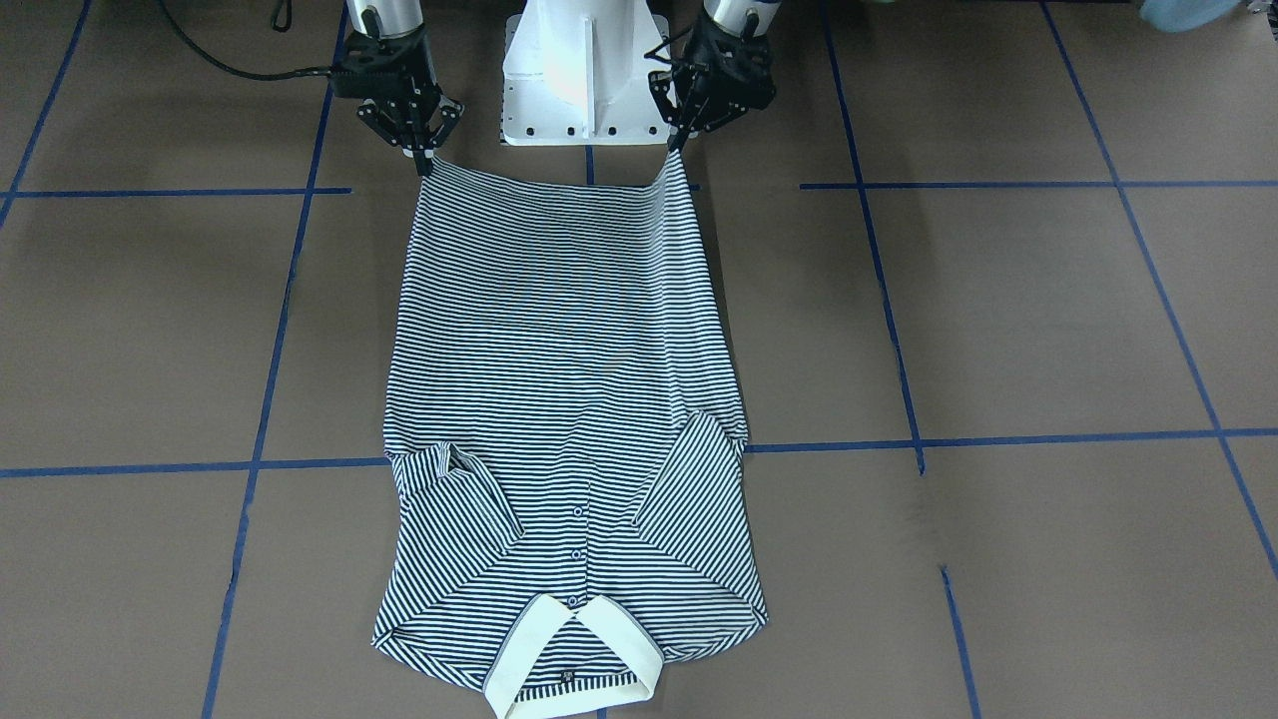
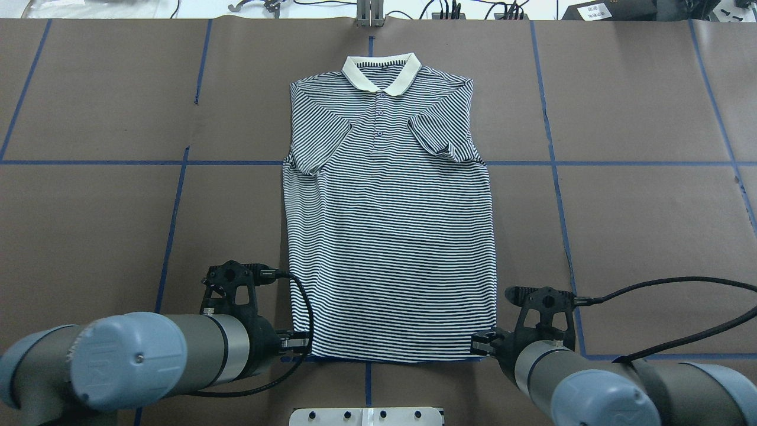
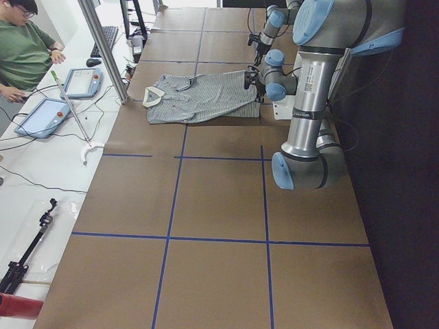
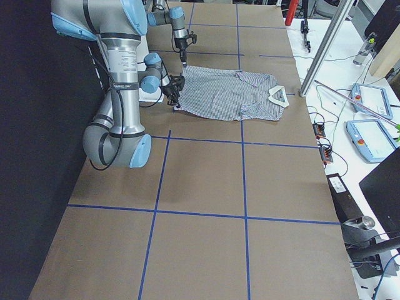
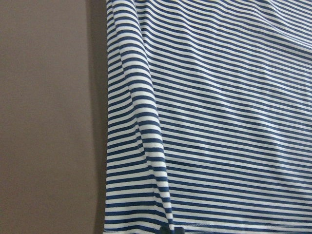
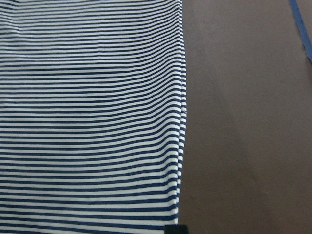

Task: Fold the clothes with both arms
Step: 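Lift the hem with both grippers and carry it toward the collar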

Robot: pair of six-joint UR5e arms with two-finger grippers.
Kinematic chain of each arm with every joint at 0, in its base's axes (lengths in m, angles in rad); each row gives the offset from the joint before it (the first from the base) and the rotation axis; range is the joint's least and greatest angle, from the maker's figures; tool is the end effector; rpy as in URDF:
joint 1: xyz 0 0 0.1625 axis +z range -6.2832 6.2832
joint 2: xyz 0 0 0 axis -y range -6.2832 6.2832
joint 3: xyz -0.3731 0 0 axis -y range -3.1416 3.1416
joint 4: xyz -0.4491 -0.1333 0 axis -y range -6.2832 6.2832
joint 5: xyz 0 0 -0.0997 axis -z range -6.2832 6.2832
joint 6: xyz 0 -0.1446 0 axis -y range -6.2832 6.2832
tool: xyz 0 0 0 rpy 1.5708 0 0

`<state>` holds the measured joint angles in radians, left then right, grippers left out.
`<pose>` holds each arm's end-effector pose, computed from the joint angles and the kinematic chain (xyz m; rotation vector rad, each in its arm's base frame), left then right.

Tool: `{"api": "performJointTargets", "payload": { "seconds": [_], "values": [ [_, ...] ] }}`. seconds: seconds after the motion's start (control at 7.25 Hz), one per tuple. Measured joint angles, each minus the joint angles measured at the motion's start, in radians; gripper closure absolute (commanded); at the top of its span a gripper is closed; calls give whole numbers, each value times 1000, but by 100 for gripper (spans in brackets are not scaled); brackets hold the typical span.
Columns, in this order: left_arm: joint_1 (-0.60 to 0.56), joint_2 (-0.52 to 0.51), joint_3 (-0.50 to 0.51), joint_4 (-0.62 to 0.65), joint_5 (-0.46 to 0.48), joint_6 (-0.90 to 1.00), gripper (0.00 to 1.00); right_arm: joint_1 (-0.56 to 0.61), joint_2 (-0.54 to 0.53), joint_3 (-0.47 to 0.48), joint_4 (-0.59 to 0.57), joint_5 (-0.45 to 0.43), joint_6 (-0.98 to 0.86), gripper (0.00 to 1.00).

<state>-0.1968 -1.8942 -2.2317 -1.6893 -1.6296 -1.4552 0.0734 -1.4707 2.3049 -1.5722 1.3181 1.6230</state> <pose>0.5061 -0.2282 0.1183 0.1194 1.0973 -0.0404 -0.4958 -0.2064 0.2215 0.2471 -0.8271 0.2229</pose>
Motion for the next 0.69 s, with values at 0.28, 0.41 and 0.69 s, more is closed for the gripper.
{"api": "performJointTargets", "payload": {
  "seconds": [0.28, 0.41, 0.69],
  "values": [
    [-87, -96, -211, 281, -123, 9, 100, 48, -4, 245, -188, 113, -16, 100],
    [-138, -137, -254, 355, -170, 15, 100, 98, 21, 329, -281, 194, -24, 100],
    [-216, -183, -195, 393, -194, 84, 100, 222, 135, 345, -385, 300, -129, 100]
  ]
}}
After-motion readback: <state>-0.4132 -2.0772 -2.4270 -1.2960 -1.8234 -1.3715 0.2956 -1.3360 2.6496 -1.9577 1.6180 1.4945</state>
